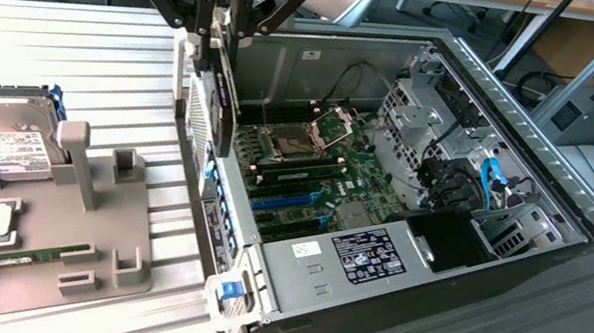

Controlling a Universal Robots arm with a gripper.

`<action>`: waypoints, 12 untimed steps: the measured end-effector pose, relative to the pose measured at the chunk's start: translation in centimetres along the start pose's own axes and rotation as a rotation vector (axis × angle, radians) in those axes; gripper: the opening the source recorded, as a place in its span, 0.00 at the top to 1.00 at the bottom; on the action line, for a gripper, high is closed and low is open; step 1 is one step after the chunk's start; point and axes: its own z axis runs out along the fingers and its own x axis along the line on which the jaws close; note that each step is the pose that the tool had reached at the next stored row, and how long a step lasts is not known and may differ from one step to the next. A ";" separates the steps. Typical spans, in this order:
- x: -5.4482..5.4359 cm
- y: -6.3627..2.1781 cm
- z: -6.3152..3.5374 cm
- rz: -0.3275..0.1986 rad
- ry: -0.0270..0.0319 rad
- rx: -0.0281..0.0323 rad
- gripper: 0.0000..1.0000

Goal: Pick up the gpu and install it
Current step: 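Pick up the gpu and move the gpu toward the slot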

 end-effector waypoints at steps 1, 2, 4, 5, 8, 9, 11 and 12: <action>-0.1 0.00 0.01 0.000 -0.0001 0.0000 0.73; -0.1 0.01 0.02 0.000 -0.0001 0.0000 0.73; -0.2 0.02 0.03 0.000 0.0000 0.0002 0.73; -0.3 0.02 0.03 0.000 0.0000 0.0002 0.73; -0.5 0.04 0.05 0.000 0.0000 0.0004 0.73; -0.5 0.04 0.06 0.000 -0.0001 0.0004 0.73; -0.6 0.05 0.07 0.000 -0.0001 0.0005 0.73; -0.7 0.05 0.08 0.000 -0.0001 0.0006 0.73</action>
